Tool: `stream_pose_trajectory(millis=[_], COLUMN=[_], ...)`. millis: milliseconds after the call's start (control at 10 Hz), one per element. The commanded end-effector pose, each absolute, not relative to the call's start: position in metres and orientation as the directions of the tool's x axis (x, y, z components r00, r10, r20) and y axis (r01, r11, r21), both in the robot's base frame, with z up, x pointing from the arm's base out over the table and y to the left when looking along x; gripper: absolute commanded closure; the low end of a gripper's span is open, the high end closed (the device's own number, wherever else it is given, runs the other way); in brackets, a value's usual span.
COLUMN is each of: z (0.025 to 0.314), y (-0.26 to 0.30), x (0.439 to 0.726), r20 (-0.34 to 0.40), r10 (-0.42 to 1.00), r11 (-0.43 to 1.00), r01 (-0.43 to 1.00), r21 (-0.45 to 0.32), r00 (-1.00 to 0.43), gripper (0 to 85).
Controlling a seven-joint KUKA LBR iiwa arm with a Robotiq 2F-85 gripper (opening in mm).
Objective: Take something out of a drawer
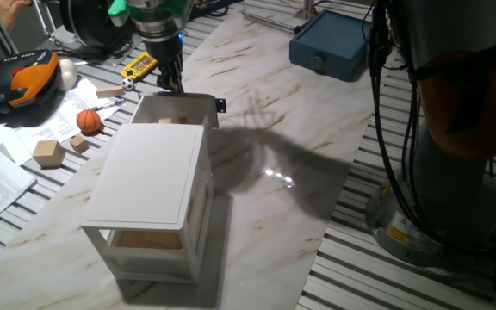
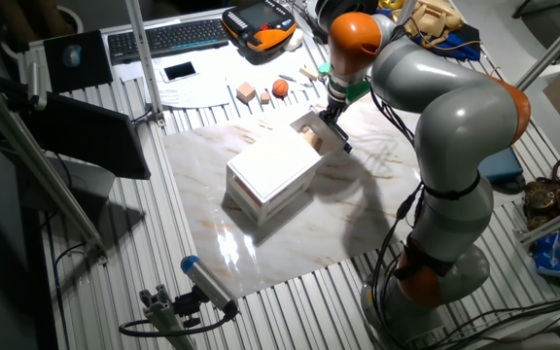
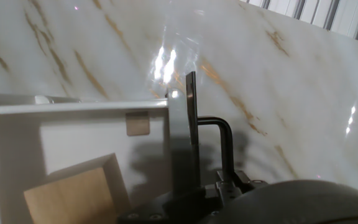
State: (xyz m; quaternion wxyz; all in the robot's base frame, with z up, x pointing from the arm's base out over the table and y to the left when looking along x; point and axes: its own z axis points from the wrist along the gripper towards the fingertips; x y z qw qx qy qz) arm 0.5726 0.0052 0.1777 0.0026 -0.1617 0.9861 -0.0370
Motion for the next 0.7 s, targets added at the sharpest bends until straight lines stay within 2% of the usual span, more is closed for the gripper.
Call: stream_pose_trajectory(millis=[0,600], z=[0.179,0.178], y=[0.003,-0.007], x=[0.573,0.575], r20=[0.006,0.006], r10=[-0.319,-0.310], r11=[0.945,0.948], r01=[-0.318,-0.310], r21=[-0.074,-0.070], r00=[-0.948,-0.951], gripper=[85.0,85.0])
